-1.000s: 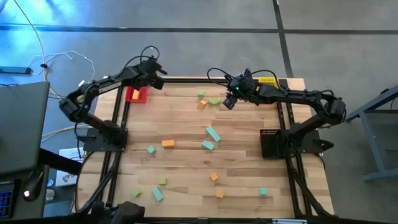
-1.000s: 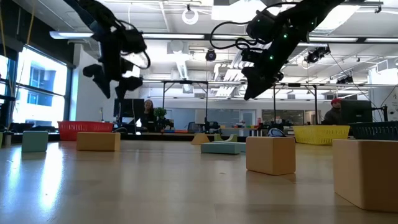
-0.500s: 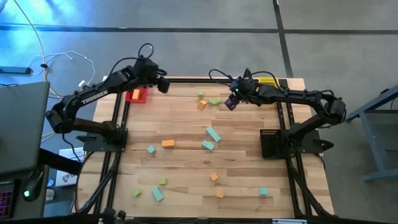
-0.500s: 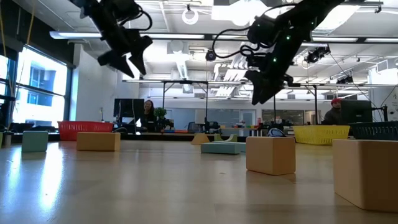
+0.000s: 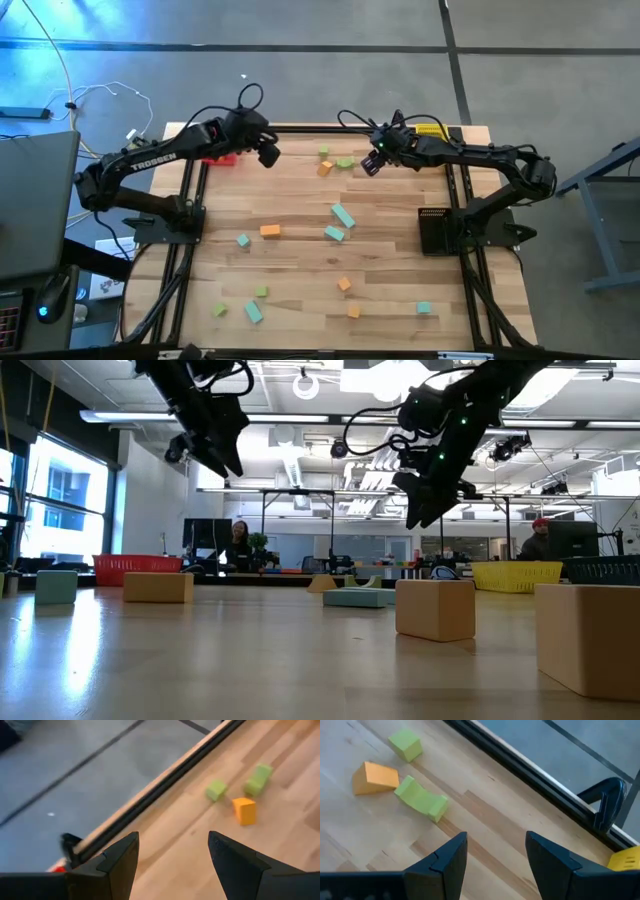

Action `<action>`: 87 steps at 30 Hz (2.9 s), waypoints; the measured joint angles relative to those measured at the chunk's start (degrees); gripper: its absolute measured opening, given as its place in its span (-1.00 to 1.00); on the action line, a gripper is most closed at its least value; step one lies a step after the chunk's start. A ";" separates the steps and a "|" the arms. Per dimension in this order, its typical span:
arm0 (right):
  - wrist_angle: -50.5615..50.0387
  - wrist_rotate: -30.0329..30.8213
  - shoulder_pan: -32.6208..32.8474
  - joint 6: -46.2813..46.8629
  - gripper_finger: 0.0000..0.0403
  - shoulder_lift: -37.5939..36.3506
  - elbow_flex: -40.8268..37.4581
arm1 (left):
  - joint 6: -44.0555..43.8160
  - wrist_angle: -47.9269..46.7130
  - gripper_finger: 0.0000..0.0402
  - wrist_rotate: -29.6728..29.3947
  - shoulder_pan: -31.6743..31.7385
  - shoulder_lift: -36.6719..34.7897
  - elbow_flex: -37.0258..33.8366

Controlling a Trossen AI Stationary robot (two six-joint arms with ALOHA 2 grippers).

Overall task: Sort & place blocks by color
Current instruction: Put the blue block into the black bin

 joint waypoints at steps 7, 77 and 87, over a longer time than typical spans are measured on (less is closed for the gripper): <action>1.21 0.01 0.00 1.24 -0.07 0.00 0.00 | 2.77 0.24 0.11 -1.57 -2.13 0.00 0.00; -35.18 -9.70 22.46 20.77 -0.07 27.29 42.83 | 1.13 -21.84 0.11 9.39 4.78 0.04 -0.02; -35.31 -9.56 25.26 28.24 -0.07 32.50 42.73 | 2.00 -23.85 0.11 9.05 4.78 0.04 -0.02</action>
